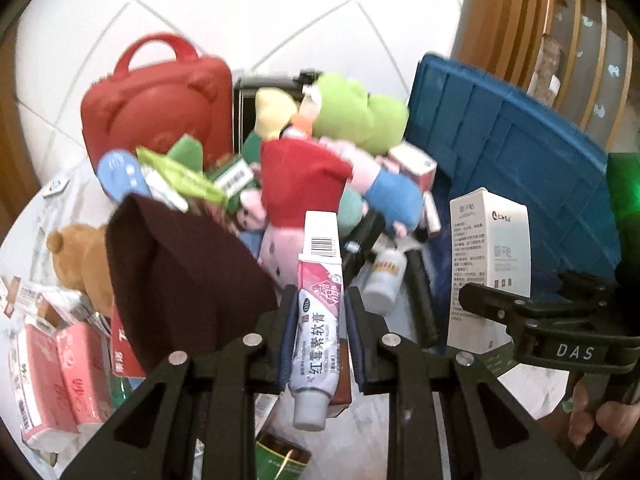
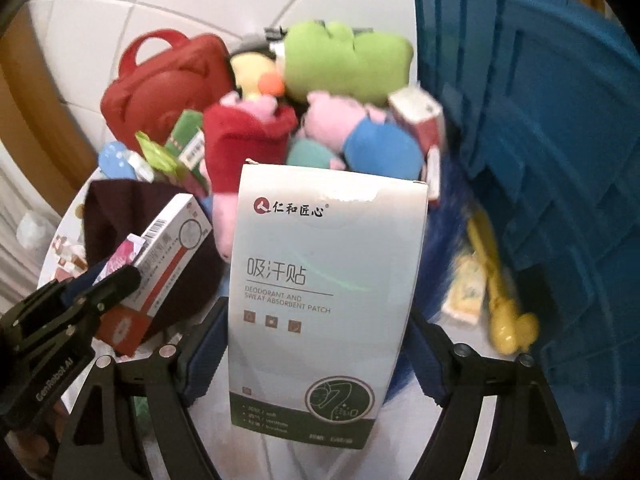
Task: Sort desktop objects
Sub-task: 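Carry the tube and patch box over the crate and open both tools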
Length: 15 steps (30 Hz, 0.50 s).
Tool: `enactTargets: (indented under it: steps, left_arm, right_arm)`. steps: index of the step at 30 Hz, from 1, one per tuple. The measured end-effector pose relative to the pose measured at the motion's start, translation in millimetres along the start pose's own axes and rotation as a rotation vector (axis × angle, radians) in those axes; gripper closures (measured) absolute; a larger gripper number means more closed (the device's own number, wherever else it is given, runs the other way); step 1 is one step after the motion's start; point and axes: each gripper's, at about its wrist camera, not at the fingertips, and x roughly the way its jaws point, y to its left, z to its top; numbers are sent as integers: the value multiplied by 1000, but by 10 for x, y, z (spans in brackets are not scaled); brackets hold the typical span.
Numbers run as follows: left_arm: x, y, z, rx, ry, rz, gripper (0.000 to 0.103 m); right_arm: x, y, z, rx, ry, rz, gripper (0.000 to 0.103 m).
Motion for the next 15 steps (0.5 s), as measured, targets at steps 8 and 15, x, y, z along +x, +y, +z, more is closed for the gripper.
enactTargets:
  steps: [8, 15]
  left_arm:
    - [-398, -195, 229, 10, -101, 11, 80]
    - [-764, -593, 530, 39, -173, 0, 80]
  right_arm:
    - [-458, -36, 130, -33, -91, -25, 22]
    - [-1159, -173, 309, -52, -200, -44, 22]
